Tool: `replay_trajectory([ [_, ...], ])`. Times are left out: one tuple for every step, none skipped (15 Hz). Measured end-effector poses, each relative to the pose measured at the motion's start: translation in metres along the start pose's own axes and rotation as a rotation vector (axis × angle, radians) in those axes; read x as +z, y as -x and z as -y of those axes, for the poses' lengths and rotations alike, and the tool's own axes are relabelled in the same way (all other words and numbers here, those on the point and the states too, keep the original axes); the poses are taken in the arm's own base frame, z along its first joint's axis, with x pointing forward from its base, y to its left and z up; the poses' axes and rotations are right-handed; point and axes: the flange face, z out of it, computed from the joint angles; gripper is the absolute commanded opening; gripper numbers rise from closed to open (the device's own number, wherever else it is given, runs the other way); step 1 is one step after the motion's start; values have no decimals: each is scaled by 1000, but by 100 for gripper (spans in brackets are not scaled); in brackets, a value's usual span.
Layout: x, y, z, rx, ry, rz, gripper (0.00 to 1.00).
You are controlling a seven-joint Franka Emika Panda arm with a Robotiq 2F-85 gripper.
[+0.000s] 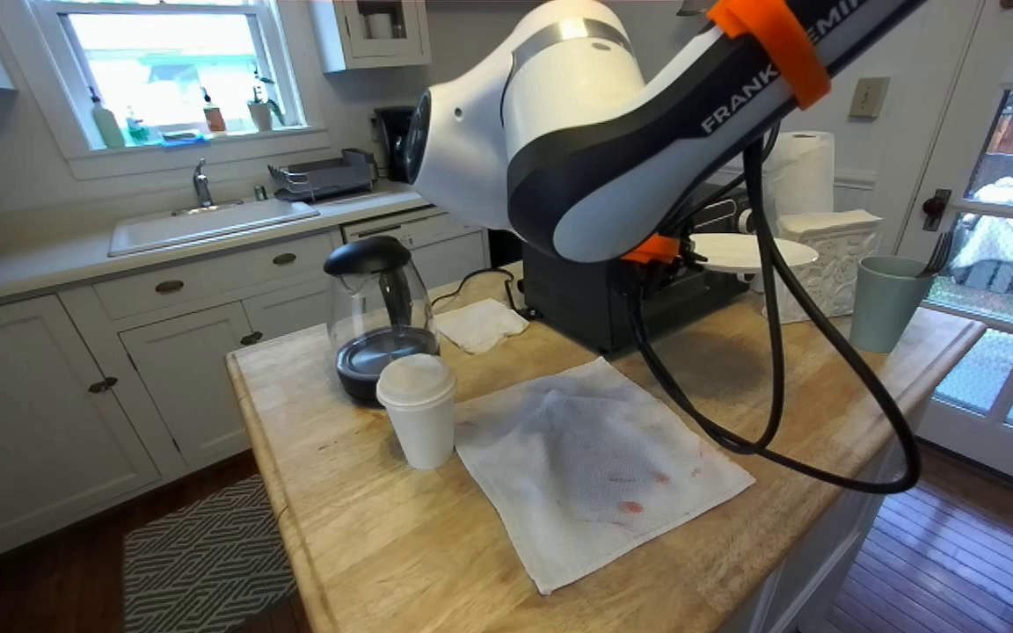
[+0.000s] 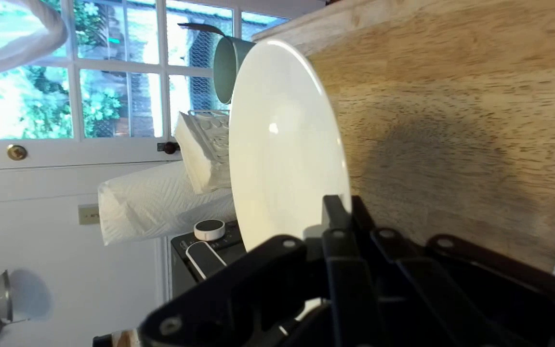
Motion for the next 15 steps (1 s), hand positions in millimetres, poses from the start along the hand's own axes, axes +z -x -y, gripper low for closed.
replay_trajectory([
  [0,1,1,1,-4,4,1],
  [1,2,2,0,-8,11,1],
  [3,3,3,-3,-12,21,1],
  [6,5,6,-7,-15,33,1],
  [11,7,9,-14,-17,48,1],
  [18,10,14,-21,-19,66,1],
  [25,13,19,-27,-23,85,1],
  [32,14,24,-30,-29,98,1],
  [40,16,30,-31,-38,106,1],
  [48,17,35,-30,-51,113,1],
  [54,18,40,-25,-65,116,1],
  [61,18,44,-20,-80,113,1],
  [66,18,48,-13,-96,106,1],
  [70,18,52,-7,-112,98,1],
  [75,18,55,-2,-124,93,1],
])
